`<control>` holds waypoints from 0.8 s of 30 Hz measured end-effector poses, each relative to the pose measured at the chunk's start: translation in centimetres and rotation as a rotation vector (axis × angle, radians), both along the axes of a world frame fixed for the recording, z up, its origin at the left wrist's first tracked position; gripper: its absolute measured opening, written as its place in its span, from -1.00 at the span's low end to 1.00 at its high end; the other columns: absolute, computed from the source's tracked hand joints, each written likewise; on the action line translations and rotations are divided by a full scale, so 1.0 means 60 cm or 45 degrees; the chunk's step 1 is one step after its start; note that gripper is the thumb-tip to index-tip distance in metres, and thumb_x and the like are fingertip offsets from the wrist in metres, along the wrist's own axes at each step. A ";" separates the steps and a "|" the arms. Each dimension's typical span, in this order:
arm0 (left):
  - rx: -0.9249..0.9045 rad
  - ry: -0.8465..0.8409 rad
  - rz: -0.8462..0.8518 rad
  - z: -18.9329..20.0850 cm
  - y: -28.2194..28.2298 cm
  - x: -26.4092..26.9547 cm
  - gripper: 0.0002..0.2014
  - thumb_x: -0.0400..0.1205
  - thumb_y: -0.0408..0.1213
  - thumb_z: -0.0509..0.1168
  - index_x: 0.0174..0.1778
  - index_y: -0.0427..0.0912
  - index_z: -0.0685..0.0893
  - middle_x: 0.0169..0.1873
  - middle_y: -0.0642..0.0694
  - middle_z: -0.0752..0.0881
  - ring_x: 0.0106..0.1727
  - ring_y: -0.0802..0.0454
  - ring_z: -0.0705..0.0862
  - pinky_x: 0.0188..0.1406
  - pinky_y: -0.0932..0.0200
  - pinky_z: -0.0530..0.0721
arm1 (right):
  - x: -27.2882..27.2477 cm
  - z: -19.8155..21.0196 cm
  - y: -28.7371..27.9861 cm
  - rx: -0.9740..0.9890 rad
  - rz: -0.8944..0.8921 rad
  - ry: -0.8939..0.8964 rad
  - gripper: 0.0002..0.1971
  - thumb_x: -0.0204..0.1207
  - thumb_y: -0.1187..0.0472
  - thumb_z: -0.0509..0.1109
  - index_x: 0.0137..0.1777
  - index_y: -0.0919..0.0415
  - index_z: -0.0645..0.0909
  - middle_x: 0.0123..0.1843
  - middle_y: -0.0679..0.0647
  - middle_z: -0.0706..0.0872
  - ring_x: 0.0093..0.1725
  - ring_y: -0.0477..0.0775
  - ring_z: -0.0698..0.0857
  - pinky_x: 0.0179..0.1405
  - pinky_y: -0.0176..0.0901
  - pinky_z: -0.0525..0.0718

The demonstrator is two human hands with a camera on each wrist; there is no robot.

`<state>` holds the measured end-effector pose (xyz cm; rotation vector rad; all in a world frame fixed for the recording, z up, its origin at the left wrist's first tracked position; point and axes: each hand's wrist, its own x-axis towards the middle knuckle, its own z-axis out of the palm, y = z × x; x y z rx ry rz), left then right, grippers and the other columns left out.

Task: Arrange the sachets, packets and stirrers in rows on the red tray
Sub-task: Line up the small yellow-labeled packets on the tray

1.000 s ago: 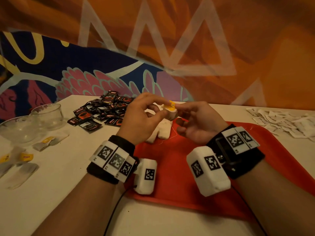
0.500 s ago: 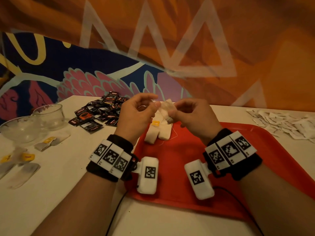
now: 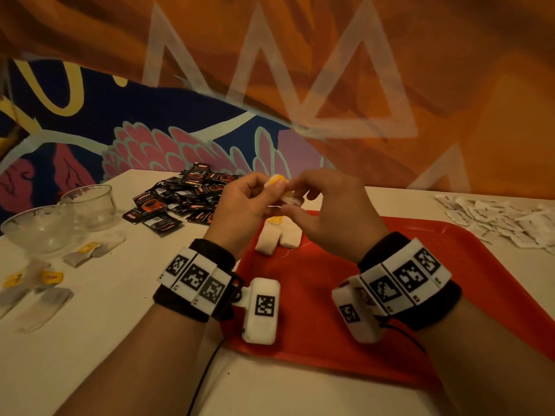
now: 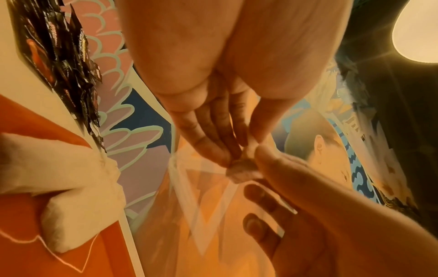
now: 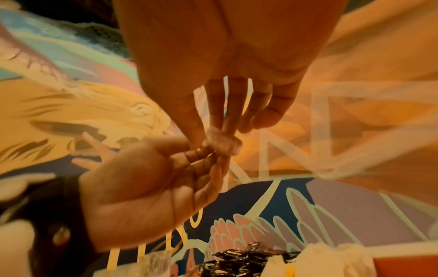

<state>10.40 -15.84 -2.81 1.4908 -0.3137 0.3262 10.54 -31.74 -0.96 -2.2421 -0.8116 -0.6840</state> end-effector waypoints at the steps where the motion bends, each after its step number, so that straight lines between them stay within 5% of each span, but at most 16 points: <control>1: 0.006 -0.001 0.040 -0.001 0.002 0.002 -0.90 0.71 -0.30 0.30 -0.04 -0.23 0.69 -0.22 -0.03 0.84 -0.08 0.01 0.83 -0.09 0.15 0.77 | 0.004 0.000 -0.004 0.019 -0.015 0.049 -0.89 0.48 0.01 0.55 -0.10 -0.02 0.71 -0.16 -0.16 0.70 -0.16 -0.18 0.59 -0.23 -0.46 0.39; 4: 0.061 -0.032 0.150 -0.003 0.008 0.009 -0.91 0.70 -0.37 0.32 0.00 -0.14 0.72 -0.17 -0.01 0.84 -0.03 0.01 0.83 -0.03 0.08 0.80 | 0.014 0.005 -0.018 0.152 -0.088 0.157 -0.84 0.45 0.00 0.56 -0.25 -0.07 0.64 -0.20 -0.20 0.69 -0.13 -0.19 0.65 -0.26 -0.40 0.45; 9: 0.098 -0.047 0.130 -0.001 0.007 0.005 -0.88 0.65 -0.39 0.38 0.00 -0.11 0.77 -0.04 -0.13 0.84 0.06 -0.09 0.82 0.08 -0.01 0.79 | 0.023 -0.003 -0.016 0.304 0.062 0.450 -0.70 0.42 0.04 0.62 0.11 -0.01 0.67 0.03 -0.14 0.78 -0.03 -0.20 0.77 -0.06 -0.26 0.71; 14: -0.033 -0.023 0.139 -0.001 0.011 0.008 -0.88 0.66 -0.40 0.36 -0.02 -0.12 0.77 -0.04 -0.10 0.84 0.10 -0.08 0.81 0.07 0.02 0.79 | 0.027 -0.013 -0.018 0.075 -0.058 0.527 -0.88 0.45 0.17 0.59 -0.23 -0.06 0.72 -0.27 -0.14 0.78 -0.21 -0.16 0.75 -0.17 -0.28 0.63; 19: 0.043 -0.042 0.153 0.000 0.008 0.006 -0.85 0.62 -0.46 0.39 -0.08 -0.11 0.77 -0.12 -0.05 0.84 0.00 -0.02 0.83 -0.02 0.10 0.81 | 0.029 -0.007 -0.023 0.382 0.124 0.639 -0.79 0.44 0.16 0.59 0.06 0.05 0.73 0.04 -0.06 0.80 0.02 -0.08 0.77 -0.10 -0.17 0.66; 24: 0.112 -0.002 0.165 -0.002 0.007 0.005 -0.84 0.60 -0.44 0.44 -0.03 -0.08 0.75 -0.10 -0.19 0.83 -0.03 -0.09 0.84 -0.02 -0.02 0.82 | 0.026 -0.015 -0.009 0.282 0.120 0.581 -0.88 0.42 0.07 0.62 -0.27 0.05 0.77 -0.35 -0.03 0.77 -0.34 -0.10 0.71 -0.27 -0.12 0.62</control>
